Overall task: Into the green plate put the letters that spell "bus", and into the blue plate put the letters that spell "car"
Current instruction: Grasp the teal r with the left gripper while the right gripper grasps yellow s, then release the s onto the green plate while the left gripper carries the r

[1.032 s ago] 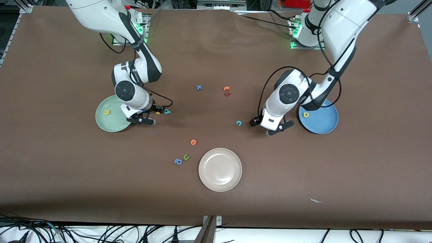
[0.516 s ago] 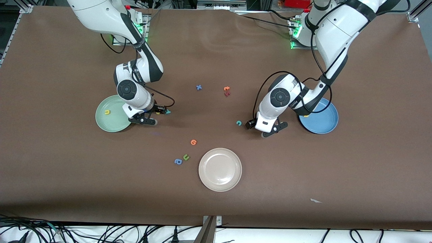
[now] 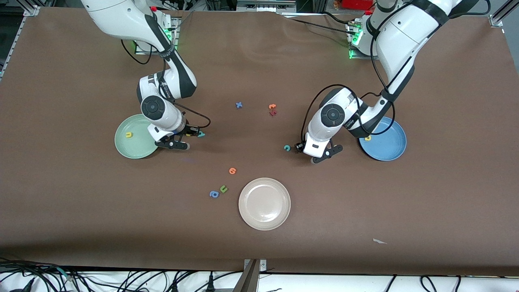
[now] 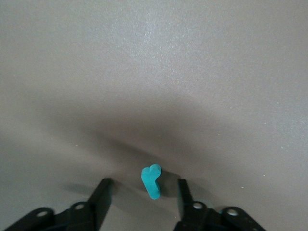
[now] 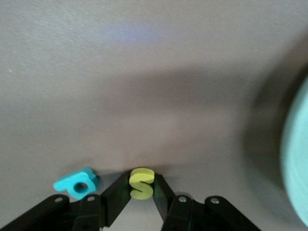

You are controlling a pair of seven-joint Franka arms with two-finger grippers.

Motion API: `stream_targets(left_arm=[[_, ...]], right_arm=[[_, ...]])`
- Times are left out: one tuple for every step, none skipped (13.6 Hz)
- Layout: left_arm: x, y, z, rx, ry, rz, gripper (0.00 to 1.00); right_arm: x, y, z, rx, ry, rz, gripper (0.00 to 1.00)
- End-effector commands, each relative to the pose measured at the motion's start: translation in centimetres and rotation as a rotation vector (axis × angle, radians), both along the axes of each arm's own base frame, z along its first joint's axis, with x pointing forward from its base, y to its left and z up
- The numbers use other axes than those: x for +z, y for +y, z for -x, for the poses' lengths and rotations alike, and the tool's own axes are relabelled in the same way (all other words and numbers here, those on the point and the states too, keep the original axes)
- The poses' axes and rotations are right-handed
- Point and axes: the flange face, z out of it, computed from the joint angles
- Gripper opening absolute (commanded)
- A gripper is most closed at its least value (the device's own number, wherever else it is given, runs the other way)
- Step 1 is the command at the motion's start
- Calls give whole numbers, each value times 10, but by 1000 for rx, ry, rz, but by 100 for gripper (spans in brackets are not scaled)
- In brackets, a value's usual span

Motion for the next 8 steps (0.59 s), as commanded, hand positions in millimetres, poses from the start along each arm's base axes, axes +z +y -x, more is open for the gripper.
stream_targets(left_arm=[[-1, -2, -5, -3, -18, -17, 52], [-1, 0, -6, -2, -18, -17, 49], [-1, 0, -6, -5, -18, -17, 46], [-1, 0, -7, -4, -20, -17, 46], [-1, 0, -7, -4, -20, -17, 45], [-1, -1, -6, -6, -20, -17, 44], [0, 0, -7, -4, -21, -16, 42], [0, 0, -7, -2, -21, -16, 39]], right_arm=[[45, -27, -11, 9, 30, 1, 1], [56, -42, -16, 17, 50, 5, 1], [64, -60, -21, 29, 76, 9, 1], [67, -82, -26, 53, 100, 11, 1], [68, -109, -31, 70, 101, 9, 1], [63, -133, -34, 83, 110, 12, 1], [55, -153, -36, 93, 119, 16, 1], [46, -171, -36, 114, 131, 18, 1]])
